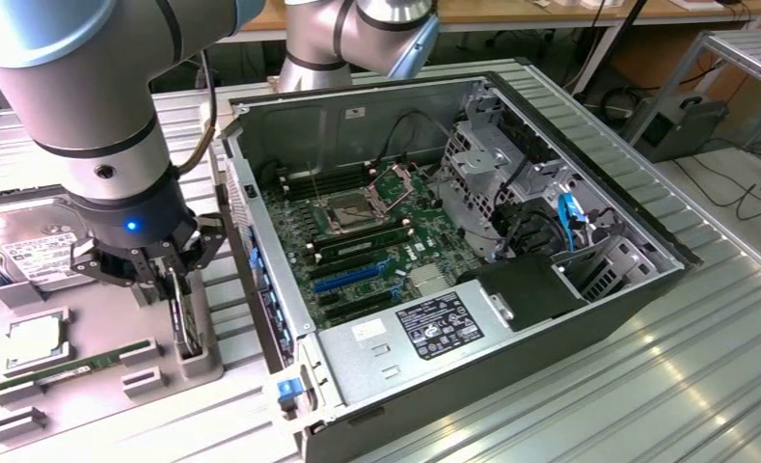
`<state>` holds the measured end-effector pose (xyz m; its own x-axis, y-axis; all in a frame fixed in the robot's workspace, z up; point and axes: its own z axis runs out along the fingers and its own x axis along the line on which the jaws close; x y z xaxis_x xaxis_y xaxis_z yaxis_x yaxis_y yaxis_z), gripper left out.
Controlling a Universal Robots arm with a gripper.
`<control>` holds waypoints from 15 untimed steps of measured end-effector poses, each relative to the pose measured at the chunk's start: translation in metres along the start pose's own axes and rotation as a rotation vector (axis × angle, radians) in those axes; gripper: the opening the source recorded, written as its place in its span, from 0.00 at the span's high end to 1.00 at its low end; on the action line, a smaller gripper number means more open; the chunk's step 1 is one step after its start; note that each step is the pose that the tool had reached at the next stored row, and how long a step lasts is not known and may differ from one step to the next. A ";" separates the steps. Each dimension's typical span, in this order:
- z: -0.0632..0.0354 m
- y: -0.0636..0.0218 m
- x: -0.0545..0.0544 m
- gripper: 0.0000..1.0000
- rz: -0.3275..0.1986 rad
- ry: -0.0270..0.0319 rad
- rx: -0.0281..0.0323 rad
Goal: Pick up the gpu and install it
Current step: 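Pick up the gpu and move the gpu toward the slot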
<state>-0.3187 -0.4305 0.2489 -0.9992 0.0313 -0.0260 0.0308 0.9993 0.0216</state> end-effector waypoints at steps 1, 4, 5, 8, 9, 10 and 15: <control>0.0000 0.0000 0.000 0.74 0.000 0.0000 0.0000; 0.0000 0.0000 0.000 0.74 0.000 0.0001 0.0000; 0.0000 0.0000 0.000 0.74 0.000 0.0001 0.0000; 0.0000 0.0000 0.000 0.74 0.000 0.0000 0.0000; 0.0000 0.0000 0.000 0.74 0.000 0.0001 0.0000; 0.0000 0.0000 0.000 0.74 0.000 0.0000 0.0000; 0.0000 0.0000 0.000 0.74 0.000 0.0000 0.0000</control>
<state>-0.3187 -0.4305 0.2489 -0.9992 0.0314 -0.0259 0.0308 0.9993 0.0216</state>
